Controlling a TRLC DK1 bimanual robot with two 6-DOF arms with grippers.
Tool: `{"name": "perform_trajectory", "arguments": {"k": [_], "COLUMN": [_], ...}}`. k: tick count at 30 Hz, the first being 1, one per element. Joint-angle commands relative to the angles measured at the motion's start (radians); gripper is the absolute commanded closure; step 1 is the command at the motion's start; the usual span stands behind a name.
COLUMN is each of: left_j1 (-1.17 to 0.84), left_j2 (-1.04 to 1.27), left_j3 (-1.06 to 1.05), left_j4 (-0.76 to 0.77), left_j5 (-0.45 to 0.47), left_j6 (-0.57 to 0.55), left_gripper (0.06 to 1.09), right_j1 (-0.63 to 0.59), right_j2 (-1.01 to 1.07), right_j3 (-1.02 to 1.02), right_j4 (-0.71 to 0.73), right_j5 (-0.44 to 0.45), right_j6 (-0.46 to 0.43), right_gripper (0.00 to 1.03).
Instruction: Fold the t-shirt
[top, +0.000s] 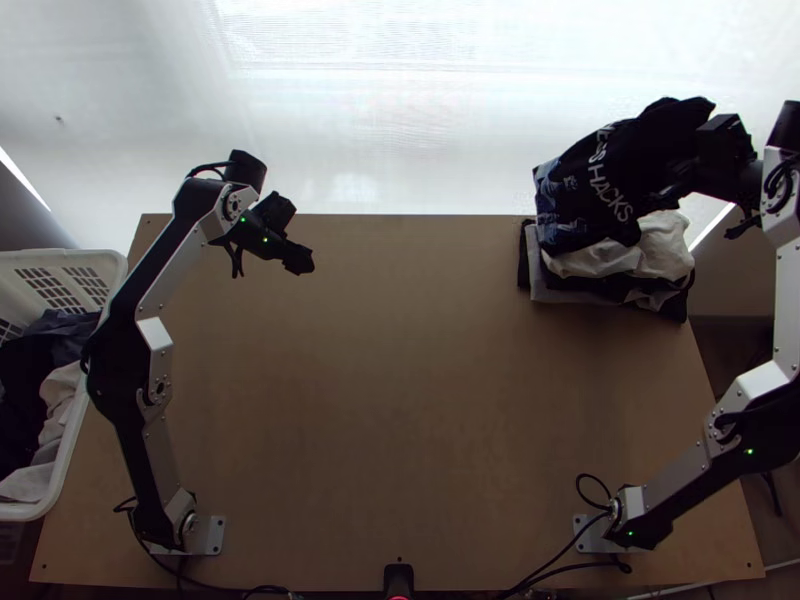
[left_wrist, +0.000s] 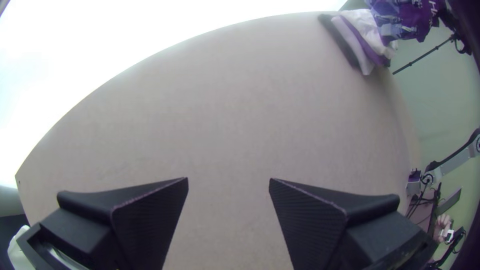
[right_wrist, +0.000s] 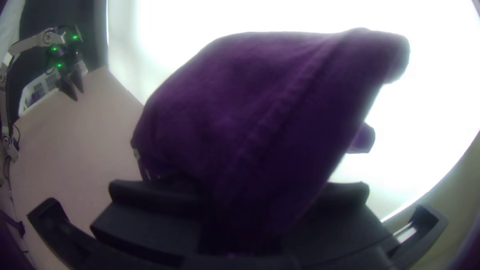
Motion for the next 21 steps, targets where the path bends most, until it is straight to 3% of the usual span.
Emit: {"name": "perform_trajectory", "arguments": {"k": [1,8,13,21], "left_j1": [-0.003,-0.013,-0.021,-0.021], "left_j2": [-0.006,-0.011,-0.012,-0.028], "left_j3": [0.002,0.002,0.003,0.002], "left_j4": [-0.003,-0.003,-0.003,-0.010], "left_j5": [0.000,0.000,0.000,-0.002], "left_j6": [-0.006,-0.012,-0.019,-0.017], "left_gripper": [0.29,0.29,0.29,0.29], "right_j1": [-0.021,-0.034,-0.079,-0.145], "right_j2": [0.032,0.037,0.049,0.120], "right_j3": [0.059,0.050,-0.070,-0.194], "right_j4": [-0.089,-0.120,-0.118,0.008], "right_j5": [-0.004,0.013,0.025,0.030], "right_j6": [-0.002,-0.004,-0.050,-0.091], "right_gripper": [1.00,1.00,1.00,1.00]}}
